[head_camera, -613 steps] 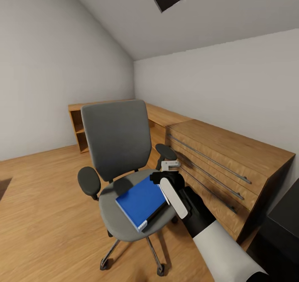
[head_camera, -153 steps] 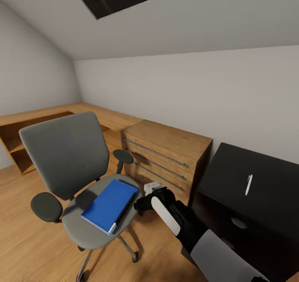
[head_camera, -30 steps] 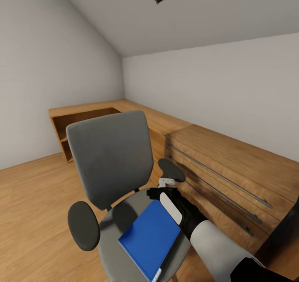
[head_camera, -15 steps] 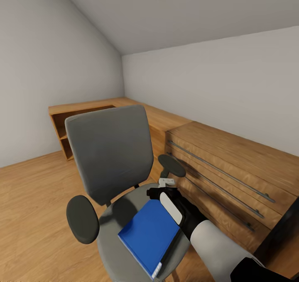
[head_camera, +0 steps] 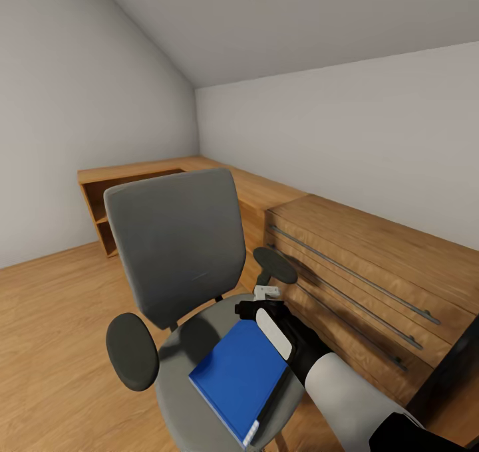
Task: In the bedroom, organize the workspace by keeping the computer under the desk, ensuring the monitor is on the desk, placing the keyboard on the desk next to the monitor, placing the mouse on the desk next to the keyboard, moving the folder from the swivel chair onto the desk next to the mouse, stacking the notebook on top of the folder with the pen on top of the notebook, and positioning the swivel chair next to the desk.
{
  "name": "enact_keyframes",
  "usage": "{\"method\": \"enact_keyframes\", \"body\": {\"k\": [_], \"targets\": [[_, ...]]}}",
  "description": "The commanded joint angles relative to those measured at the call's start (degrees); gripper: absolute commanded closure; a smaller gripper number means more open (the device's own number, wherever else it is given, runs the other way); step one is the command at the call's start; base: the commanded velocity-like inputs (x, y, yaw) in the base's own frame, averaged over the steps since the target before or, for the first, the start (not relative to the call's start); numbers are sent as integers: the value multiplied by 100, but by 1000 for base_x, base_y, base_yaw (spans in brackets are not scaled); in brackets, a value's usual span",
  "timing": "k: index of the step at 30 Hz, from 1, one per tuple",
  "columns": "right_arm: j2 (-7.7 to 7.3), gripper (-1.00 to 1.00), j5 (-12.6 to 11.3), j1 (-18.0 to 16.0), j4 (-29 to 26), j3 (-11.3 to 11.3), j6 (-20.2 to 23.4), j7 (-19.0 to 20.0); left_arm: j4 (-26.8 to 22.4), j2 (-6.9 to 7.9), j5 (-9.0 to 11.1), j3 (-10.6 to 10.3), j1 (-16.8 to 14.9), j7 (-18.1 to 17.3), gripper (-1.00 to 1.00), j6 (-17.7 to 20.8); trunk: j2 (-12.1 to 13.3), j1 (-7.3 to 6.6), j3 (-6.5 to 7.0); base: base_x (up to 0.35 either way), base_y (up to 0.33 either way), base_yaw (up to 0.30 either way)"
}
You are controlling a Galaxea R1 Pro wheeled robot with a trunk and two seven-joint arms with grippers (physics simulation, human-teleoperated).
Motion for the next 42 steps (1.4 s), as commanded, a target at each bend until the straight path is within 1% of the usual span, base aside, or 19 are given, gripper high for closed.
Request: {"method": "enact_keyframes", "body": {"k": [1,6,10,26,32,34,37,38,42], "targets": [[0,-100,-53,-7,-4,15,7,-53,-13,0,58,4,0,37,-100,20,-3,0,-5,0,0,0],[0,-100,-53,-9,-4,13,7,-53,-25,8,95,17,-6,34,-100,24,-3,0,-5,0,0,0],[0,-100,-53,-11,-4,12,13,-53,-113,-10,112,30,-8,34,-100,27,-163,87,-77,0,0,0],[0,-100,-53,-14,-4,11,16,-54,-73,-6,111,27,-13,33,-100,25,-163,87,-77,0,0,0],[0,-100,-52,-14,-4,11,16,-60,-95,-15,117,35,-16,55,-100,28,-404,219,-184,0,0,0],[0,-100,-49,-20,-4,11,16,-64,-101,-17,118,35,-16,61,-100,28,-404,219,-184,0,0,0],[0,-100,-49,-90,-4,11,36,-209,-107,-15,118,33,-17,48,-100,28,-404,219,-184,0,0,0],[0,-100,-54,-123,-4,11,50,-350,-108,-15,119,32,-17,44,-100,28,-404,219,-184,0,0,0],[0,-100,-64,-168,-4,11,77,-567,-127,-17,120,32,-14,36,-100,33,-404,219,-184,0,0,0]]}}
